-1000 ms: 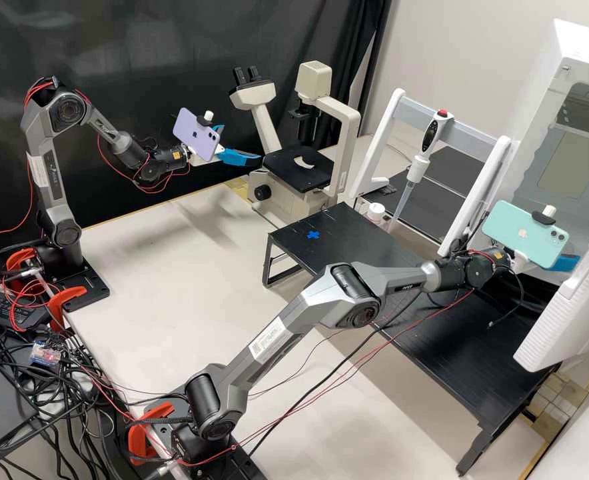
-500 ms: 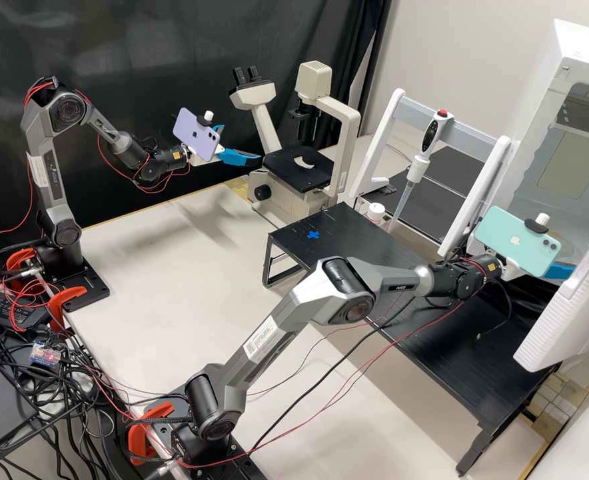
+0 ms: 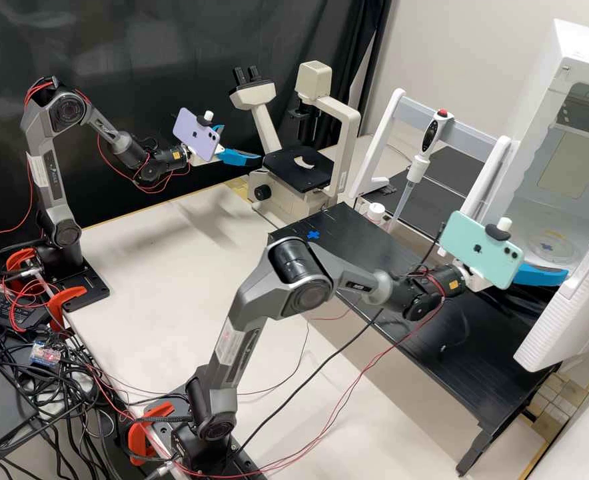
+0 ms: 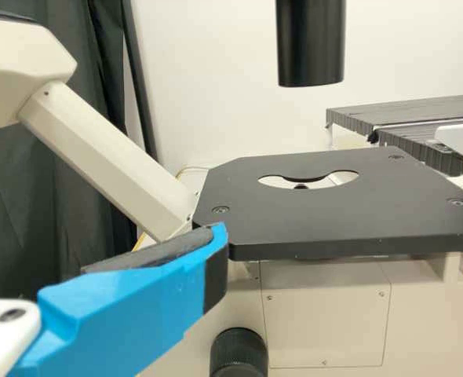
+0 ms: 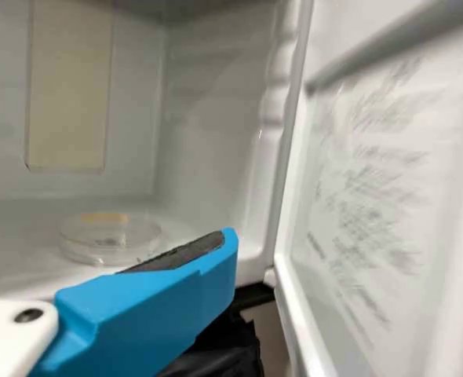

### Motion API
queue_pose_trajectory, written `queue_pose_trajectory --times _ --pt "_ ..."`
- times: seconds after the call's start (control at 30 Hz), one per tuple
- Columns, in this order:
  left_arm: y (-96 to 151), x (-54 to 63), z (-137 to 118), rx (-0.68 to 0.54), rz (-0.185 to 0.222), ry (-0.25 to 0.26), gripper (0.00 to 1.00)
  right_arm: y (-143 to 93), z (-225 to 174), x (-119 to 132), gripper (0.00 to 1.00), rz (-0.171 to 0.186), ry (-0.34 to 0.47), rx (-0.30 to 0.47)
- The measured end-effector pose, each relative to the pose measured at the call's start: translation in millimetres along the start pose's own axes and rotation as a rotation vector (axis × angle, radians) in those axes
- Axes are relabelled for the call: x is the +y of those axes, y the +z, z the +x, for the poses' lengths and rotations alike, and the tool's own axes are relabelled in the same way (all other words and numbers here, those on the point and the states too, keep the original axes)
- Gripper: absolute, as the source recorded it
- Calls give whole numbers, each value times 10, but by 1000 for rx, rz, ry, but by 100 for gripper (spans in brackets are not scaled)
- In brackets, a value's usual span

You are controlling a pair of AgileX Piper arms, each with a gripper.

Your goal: Move the petri dish to the incubator

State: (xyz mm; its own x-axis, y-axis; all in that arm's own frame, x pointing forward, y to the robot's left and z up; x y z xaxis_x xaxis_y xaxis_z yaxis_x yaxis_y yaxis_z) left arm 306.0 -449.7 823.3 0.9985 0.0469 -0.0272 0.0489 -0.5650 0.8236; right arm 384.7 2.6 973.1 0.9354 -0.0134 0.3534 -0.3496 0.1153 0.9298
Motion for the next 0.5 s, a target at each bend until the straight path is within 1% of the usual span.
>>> queue_pose_trajectory --times 0.03,0.07,0.1,0.13,0.17,0.2,0.27,0.3,0.33,0.4,0.47,0.5 --pt "0 0 0 0 0 0 100 -21 -44 17 100 4 11 12" --pt "0 0 0 0 0 0 100 -34 -164 15 100 15 24 28" --pt "0 0 0 0 0 0 100 -39 -244 11 100 25 23 28" --pt "0 0 0 0 0 0 100 -75 -443 14 100 41 31 43" --pt "0 0 0 0 0 0 100 -91 -525 11 100 50 28 44" --pt "0 0 0 0 0 0 100 -152 -655 26 100 65 38 67" --pt "0 0 0 0 0 0 100 -241 -864 22 100 80 50 104" --pt "0 0 0 0 0 0 100 -258 -925 -10 100 92 46 111" --pt "0 0 0 0 0 0 100 -308 -1083 -50 100 119 43 118" --pt "0 0 0 0 0 0 100 -433 -1367 -138 100 149 21 159" --pt "0 0 0 0 0 0 100 -548 -1612 -198 100 171 1 217" --pt "0 0 0 0 0 0 100 -575 -1675 -215 100 178 -8 230"
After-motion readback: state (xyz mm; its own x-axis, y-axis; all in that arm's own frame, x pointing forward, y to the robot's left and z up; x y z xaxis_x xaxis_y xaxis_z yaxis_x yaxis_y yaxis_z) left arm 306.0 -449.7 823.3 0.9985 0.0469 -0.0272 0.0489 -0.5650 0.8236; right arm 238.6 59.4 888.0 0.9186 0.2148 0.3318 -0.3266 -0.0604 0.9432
